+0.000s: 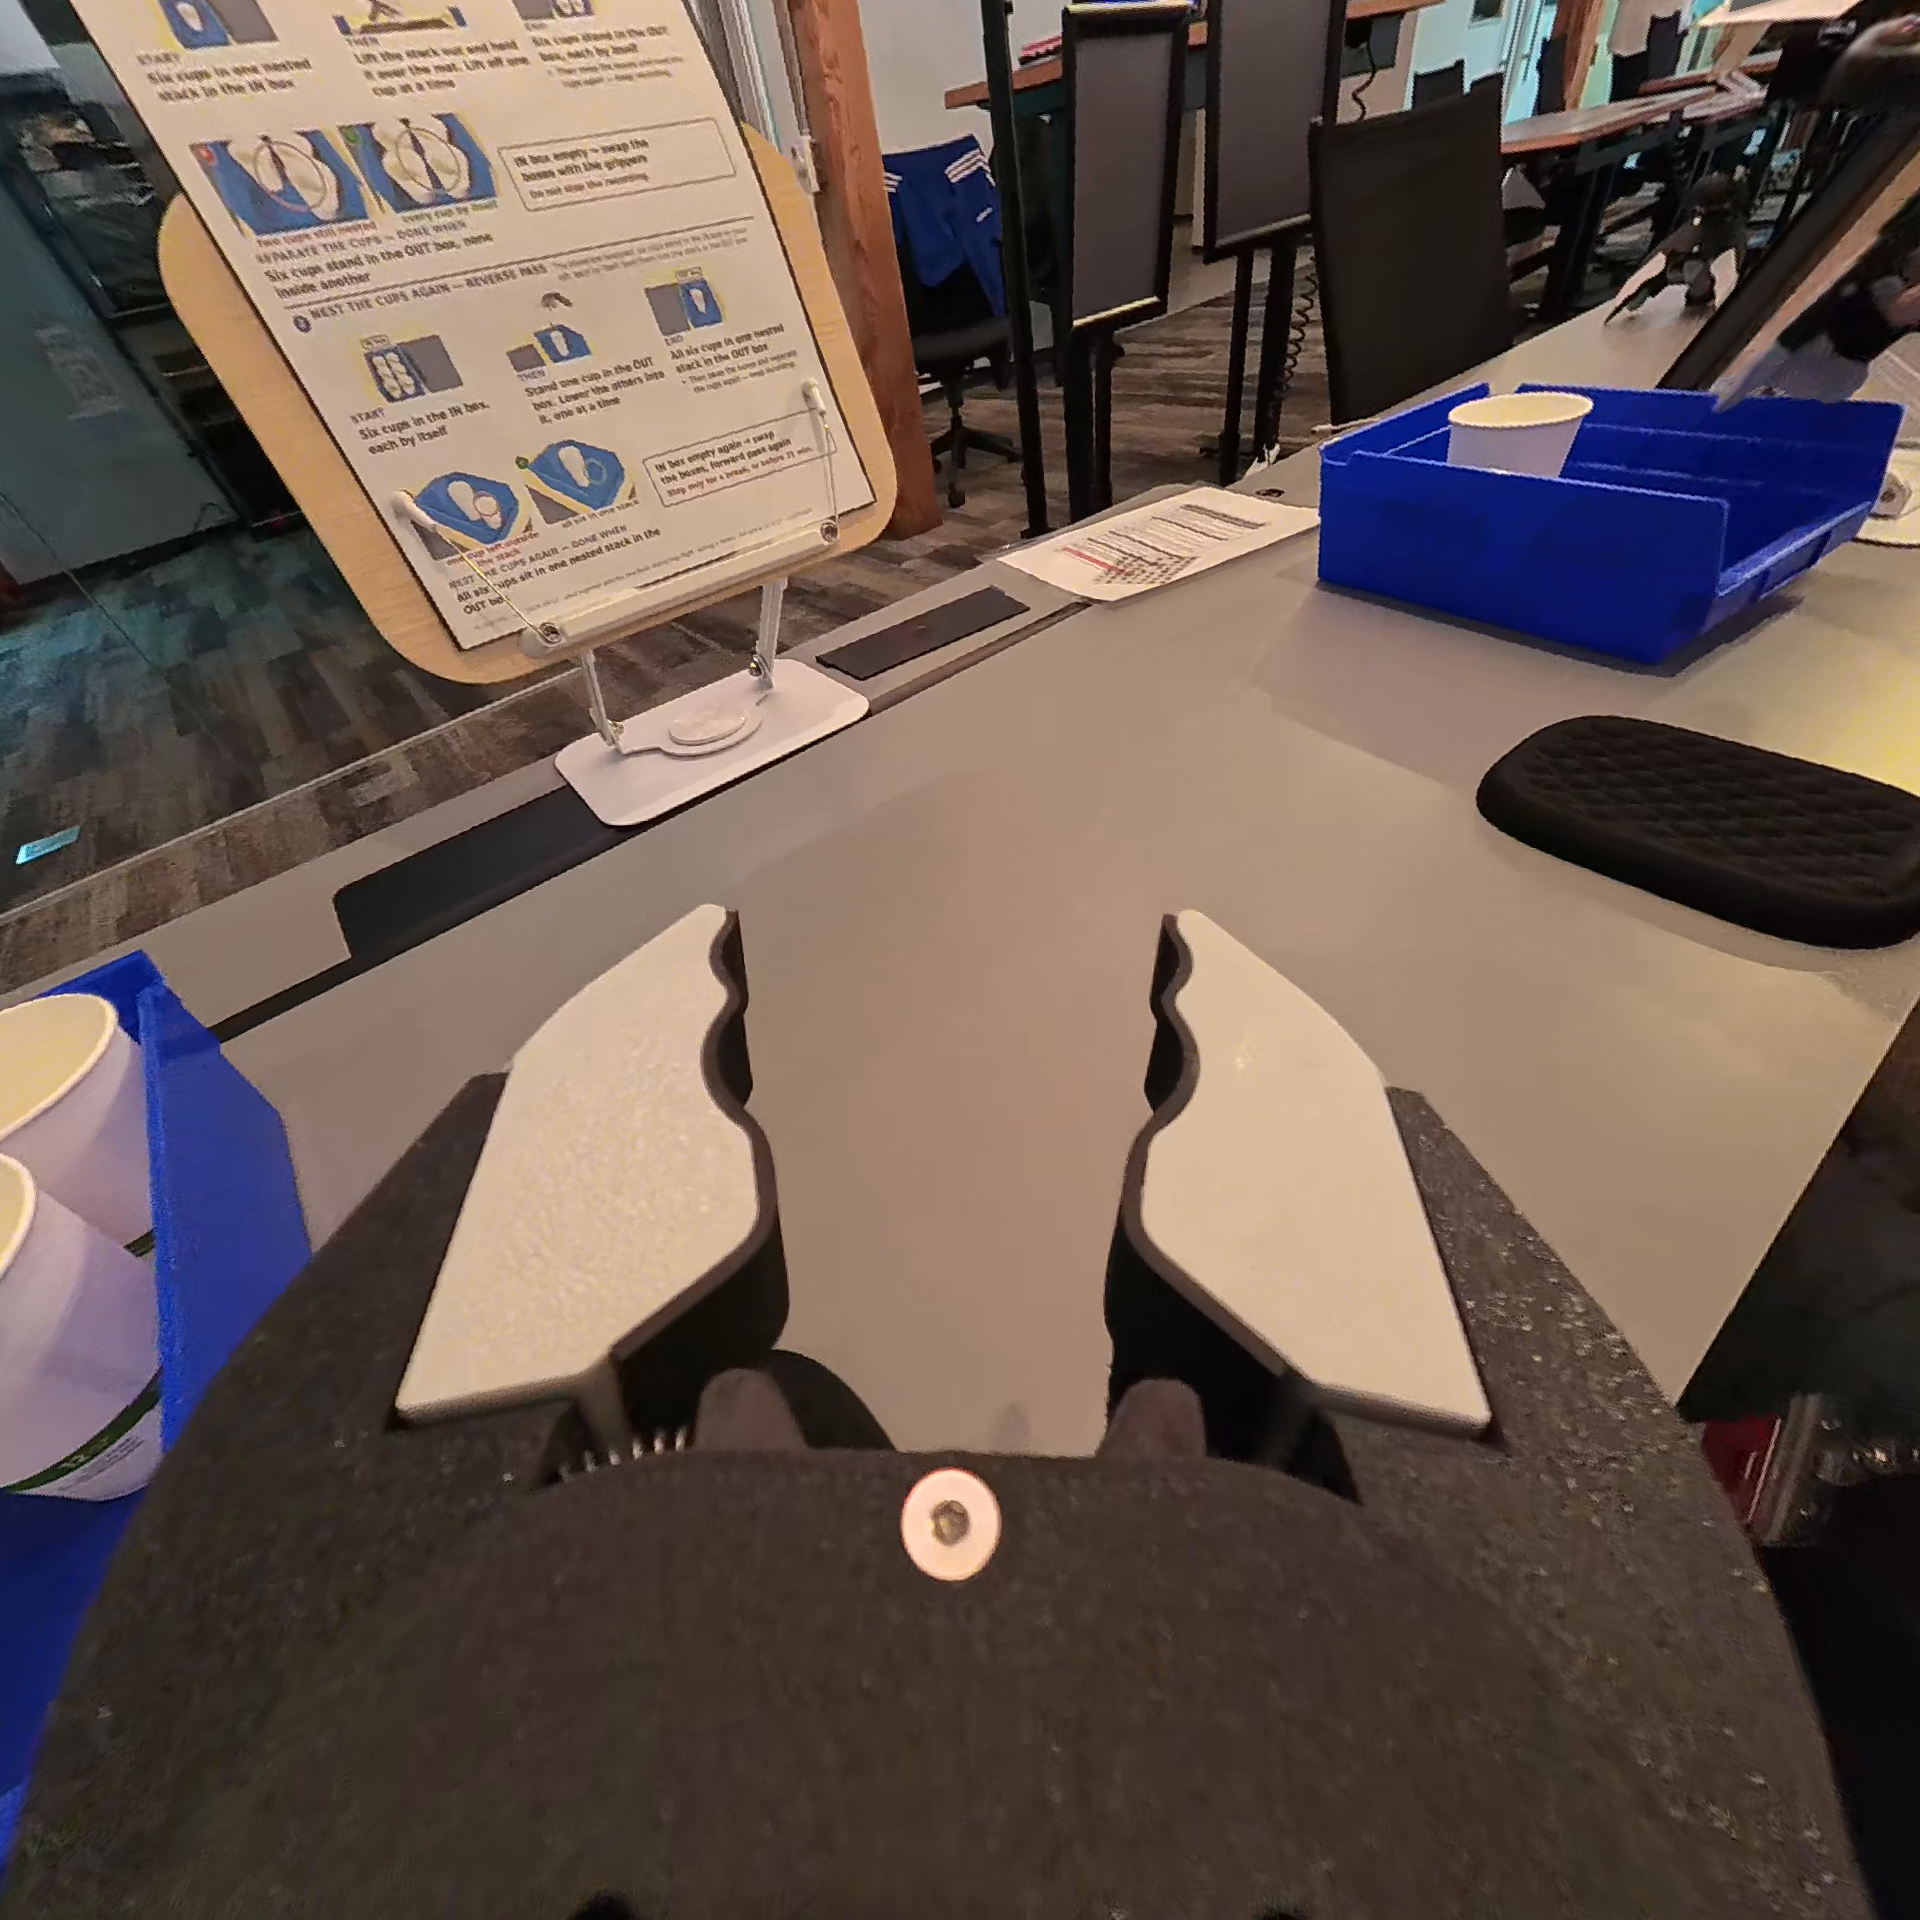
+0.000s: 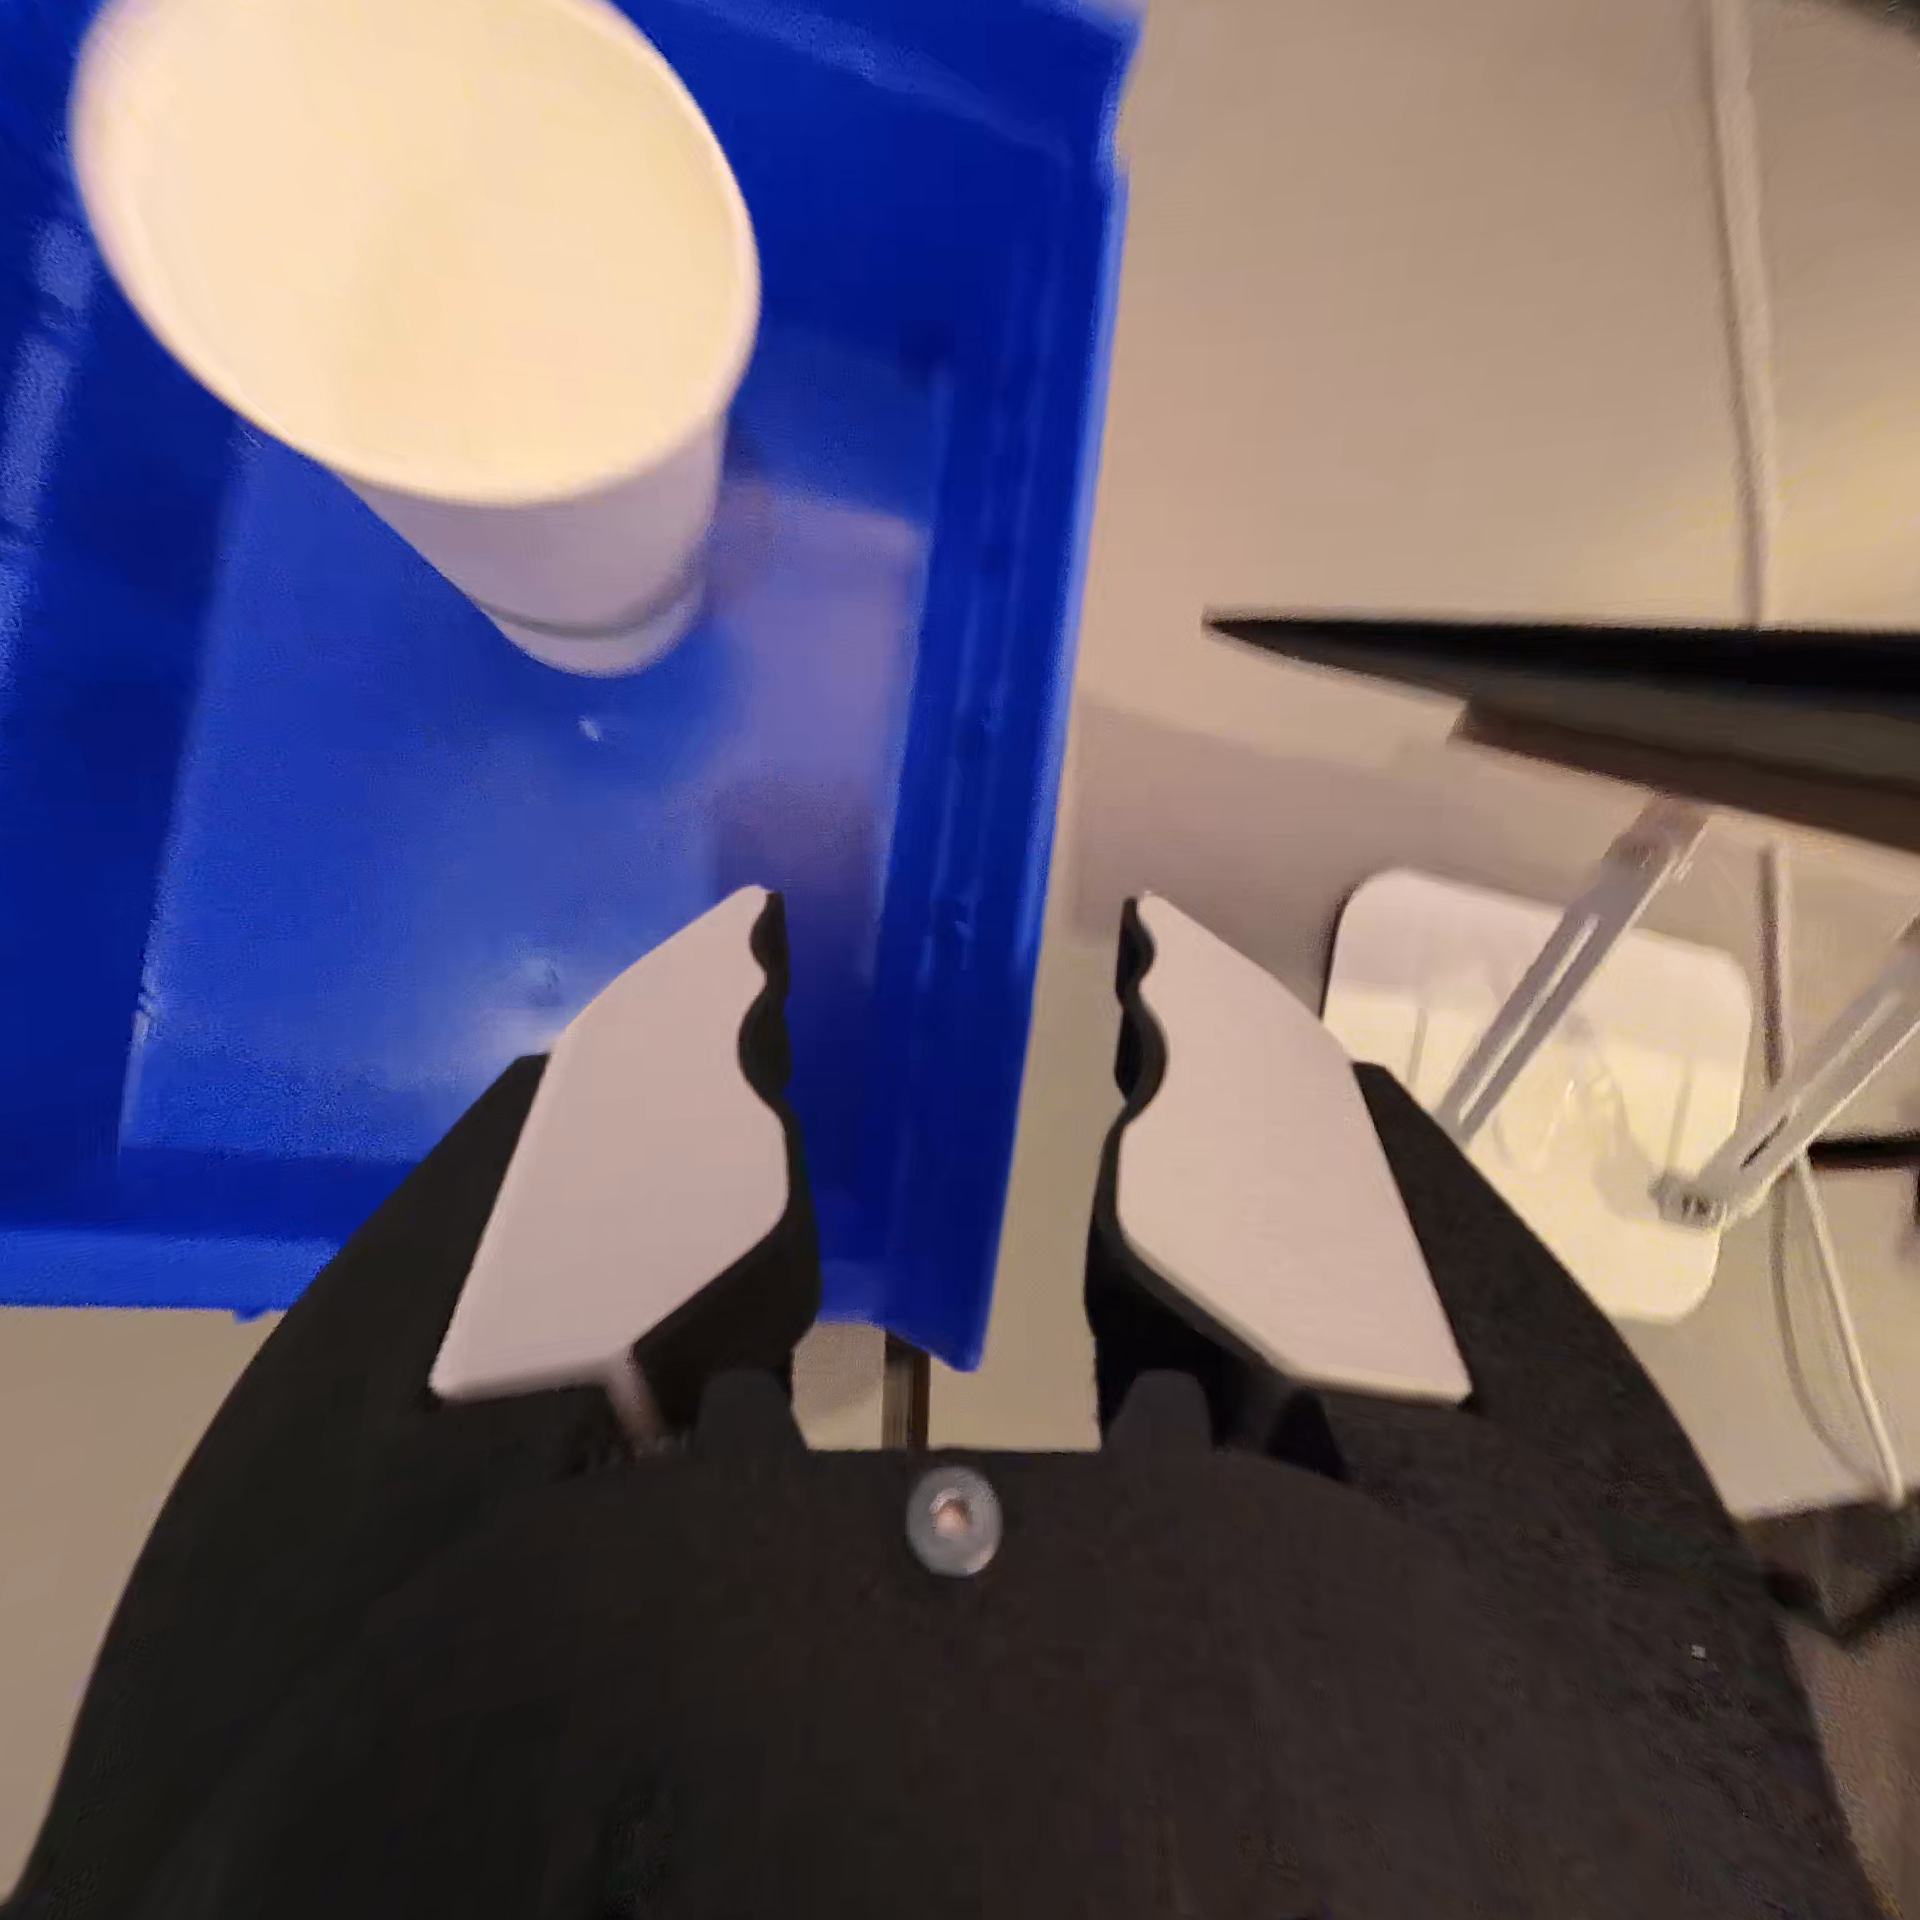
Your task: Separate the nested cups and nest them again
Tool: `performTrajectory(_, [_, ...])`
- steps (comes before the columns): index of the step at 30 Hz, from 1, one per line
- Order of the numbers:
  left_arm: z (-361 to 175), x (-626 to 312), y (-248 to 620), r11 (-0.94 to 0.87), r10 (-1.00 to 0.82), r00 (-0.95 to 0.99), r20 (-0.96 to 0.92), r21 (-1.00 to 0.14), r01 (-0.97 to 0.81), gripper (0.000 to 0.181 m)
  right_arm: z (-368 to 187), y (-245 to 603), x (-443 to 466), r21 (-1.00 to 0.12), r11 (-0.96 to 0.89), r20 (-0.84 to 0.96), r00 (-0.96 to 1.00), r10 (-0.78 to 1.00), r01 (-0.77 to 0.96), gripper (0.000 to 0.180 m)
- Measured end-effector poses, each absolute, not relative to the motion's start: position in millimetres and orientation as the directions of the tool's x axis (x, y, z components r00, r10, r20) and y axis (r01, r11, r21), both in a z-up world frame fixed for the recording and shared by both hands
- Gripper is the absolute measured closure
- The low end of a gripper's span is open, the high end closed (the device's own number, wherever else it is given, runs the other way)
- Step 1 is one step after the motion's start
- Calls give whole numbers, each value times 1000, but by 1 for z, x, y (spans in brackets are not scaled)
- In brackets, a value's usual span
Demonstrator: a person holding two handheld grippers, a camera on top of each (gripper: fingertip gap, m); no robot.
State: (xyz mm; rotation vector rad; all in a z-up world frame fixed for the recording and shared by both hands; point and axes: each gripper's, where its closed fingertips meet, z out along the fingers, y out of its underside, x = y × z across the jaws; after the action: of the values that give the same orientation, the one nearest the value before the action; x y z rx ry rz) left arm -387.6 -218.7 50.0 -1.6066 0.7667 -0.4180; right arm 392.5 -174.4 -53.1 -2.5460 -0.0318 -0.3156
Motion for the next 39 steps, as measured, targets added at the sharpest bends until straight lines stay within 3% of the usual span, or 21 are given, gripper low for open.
performTrajectory(3, [46,-382,-221,-45,-699,699,-150,-967,-252,106,-78,-184,408,-379,-925,201,978,-49,31,134])
performTrajectory(7, [42,-381,-223,-54,-698,697,-166,-958,-282,107,-99,-189,400,-296,-955,80,996,-50,-24,157])
performTrajectory(9, [43,-381,-223,-53,-699,695,-171,-956,-288,107,-99,-189,404,-286,-958,105,993,-49,-17,166])
performTrajectory(17, [44,-379,-224,-47,-705,688,-174,-956,-289,107,-99,-185,393,-332,-943,-25,999,-24,-31,174])
performTrajectory(39, [46,-375,-229,-37,-696,687,-210,-944,-327,106,-98,-159,369,-373,-908,20,981,195,188,172])
